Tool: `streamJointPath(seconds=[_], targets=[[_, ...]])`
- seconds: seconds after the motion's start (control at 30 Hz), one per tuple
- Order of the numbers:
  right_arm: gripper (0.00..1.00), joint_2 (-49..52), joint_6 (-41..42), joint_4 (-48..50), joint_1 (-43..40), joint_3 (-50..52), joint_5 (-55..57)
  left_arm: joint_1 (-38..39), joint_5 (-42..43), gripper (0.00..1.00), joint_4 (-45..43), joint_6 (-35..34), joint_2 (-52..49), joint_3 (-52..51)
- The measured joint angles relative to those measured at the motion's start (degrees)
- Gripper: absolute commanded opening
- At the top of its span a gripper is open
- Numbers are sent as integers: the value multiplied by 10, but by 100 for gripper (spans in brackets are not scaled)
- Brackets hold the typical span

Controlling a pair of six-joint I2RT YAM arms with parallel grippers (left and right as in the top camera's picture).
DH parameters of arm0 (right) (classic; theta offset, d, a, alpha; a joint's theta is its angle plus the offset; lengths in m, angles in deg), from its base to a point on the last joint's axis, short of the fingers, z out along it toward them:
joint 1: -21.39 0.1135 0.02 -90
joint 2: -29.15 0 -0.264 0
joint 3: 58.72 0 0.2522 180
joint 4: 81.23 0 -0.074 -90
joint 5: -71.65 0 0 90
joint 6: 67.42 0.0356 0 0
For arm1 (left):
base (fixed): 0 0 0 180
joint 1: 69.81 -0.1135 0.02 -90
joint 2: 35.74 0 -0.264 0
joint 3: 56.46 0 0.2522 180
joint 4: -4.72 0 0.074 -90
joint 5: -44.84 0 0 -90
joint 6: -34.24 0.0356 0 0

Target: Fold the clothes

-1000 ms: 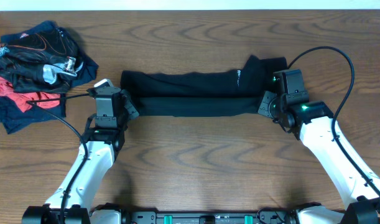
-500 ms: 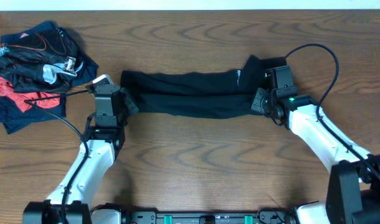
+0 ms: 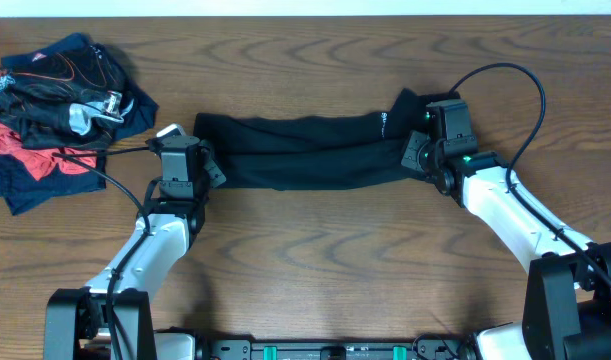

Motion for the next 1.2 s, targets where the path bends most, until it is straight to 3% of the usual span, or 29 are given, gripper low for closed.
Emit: streamJointPath(seconds=[0.2,0.73,0.83,0.97,1.03,1.13,1.2], targets=[[1,0,-20,25,0,0,2,0,0,8,-8,0,0,0],[2,0,-29,-25,0,-1,4,0,0,13,-20,0,0,0],[1,0,-29,-25,0,-1,7,0,-1,27,-30,2,0,0],[1,0,-29,-23,0,-1,9,0,-6,34,-40,0,0,0],[1,0,-29,-21,0,-1,10,0,-7,47,-41,4,0,0],[6,0,-29,-11,0,-1,12,0,-8,49,-41,0,0,0],[7,0,-30,1,0,-1,16,0,-9,58,-41,2,0,0]])
